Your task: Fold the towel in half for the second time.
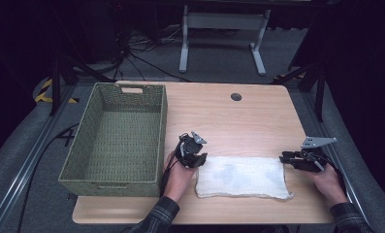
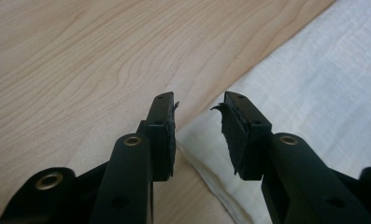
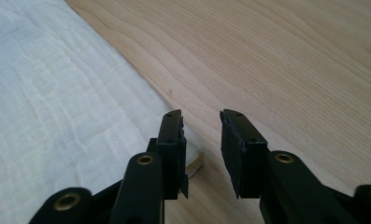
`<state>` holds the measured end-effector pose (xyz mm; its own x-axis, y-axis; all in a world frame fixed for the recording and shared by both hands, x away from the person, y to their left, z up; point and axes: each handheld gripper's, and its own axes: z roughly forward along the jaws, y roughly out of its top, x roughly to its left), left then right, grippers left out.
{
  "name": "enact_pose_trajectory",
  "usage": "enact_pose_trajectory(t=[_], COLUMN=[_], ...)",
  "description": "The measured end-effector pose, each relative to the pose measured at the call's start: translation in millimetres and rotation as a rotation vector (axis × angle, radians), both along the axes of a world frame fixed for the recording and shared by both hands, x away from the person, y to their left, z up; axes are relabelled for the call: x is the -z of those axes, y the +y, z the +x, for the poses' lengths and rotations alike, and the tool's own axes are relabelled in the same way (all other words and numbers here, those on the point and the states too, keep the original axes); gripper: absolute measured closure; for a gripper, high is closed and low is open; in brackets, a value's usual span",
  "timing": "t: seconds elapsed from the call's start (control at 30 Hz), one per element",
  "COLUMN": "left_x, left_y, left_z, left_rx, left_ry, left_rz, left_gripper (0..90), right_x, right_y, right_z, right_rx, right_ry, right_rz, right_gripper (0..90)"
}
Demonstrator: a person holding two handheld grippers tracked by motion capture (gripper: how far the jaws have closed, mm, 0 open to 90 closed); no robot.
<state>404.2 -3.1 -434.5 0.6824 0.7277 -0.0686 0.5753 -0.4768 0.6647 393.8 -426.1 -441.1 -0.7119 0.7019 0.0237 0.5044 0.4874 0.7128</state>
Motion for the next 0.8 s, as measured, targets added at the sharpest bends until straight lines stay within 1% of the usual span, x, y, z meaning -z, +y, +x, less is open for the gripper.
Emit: enact_pose_trajectory(t=[0.03, 0.07, 0.17, 0.23, 0.27, 0.3, 0.33, 0.37, 0.47, 0.53, 0.57, 0.6, 0.63, 0.7, 0.73, 0.77, 0.8], left_x=[1.1, 1.1, 5.6, 7.3, 9.1, 10.0, 11.9, 12.8, 16.4, 18.0, 17.5, 18.1, 18.1, 18.0, 17.6, 14.8, 14.8], left_y=[0.4, 0.4, 0.3, 1.8, 1.7, 2.1, 2.0, 1.8, 0.6, -0.4, -0.5, -1.0, -1.0, -2.7, -3.4, -4.4, -4.4], left_z=[2.3, 2.3, 6.5, 10.0, 11.0, 11.5, 12.5, 12.4, 12.3, 12.3, 13.1, 13.6, 13.6, 14.3, 15.0, 17.2, 17.2], left_rx=[0.006, 0.006, -0.009, -0.002, -0.005, -0.004, 0.004, 0.007, 0.021, 0.033, 0.044, 0.055, 0.055, 0.055, 0.054, 0.052, 0.052], left_ry=[0.008, 0.008, 0.013, 0.026, 0.032, 0.041, 0.042, 0.058, 0.079, 0.087, 0.094, 0.101, 0.101, 0.093, 0.095, 0.077, 0.077], left_rz=[0.013, 0.013, 0.013, 0.016, 0.009, 0.018, 0.017, 0.017, 0.033, 0.037, 0.038, 0.026, 0.026, 0.024, 0.023, 0.025, 0.025], left_gripper=[64.8, 64.8, 64.8, 64.8, 64.8, 64.8, 64.8, 64.8, 65.2, 69.9, 74.9, 80.3, 83.5, 85.0, 85.2, 85.3, 85.4], right_x=[2.3, 3.8, 8.3, 10.1, 10.0, 9.9, 10.3, 10.0, 9.4, 9.2, 9.0, 8.7, 8.1, 7.8, 6.6, 5.5, 4.6], right_y=[-0.4, -0.1, 1.9, 3.1, 3.6, 4.0, 4.5, 5.3, 6.2, 6.2, 6.4, 6.6, 6.6, 6.1, 4.1, 3.3, 2.3], right_z=[2.1, 3.0, 5.0, 5.7, 5.6, 5.2, 5.1, 4.5, 4.1, 4.5, 4.5, 4.5, 5.0, 6.3, 10.5, 12.8, 15.6], right_rx=[-0.003, -0.002, -0.009, -0.014, -0.019, -0.024, -0.03, -0.033, -0.035, -0.034, -0.031, -0.027, -0.021, -0.017, -0.007, 0.002, 0.006], right_ry=[0.01, 0.022, 0.035, 0.045, 0.049, 0.053, 0.047, 0.043, 0.041, 0.03, 0.027, 0.024, 0.02, 0.015, 0.008, 0.005, -0.002], right_rz=[0.003, 0.0, -0.024, -0.019, -0.018, -0.016, -0.017, -0.024, -0.032, -0.042, -0.049, -0.054, -0.063, -0.066, -0.064, -0.061, -0.059], right_gripper=[69.9, 70.6, 74.4, 76.4, 79.0, 81.7, 83.8, 85.3, 86.6, 87.3, 87.5, 87.7, 87.9, 87.9, 87.9, 87.9, 87.9])
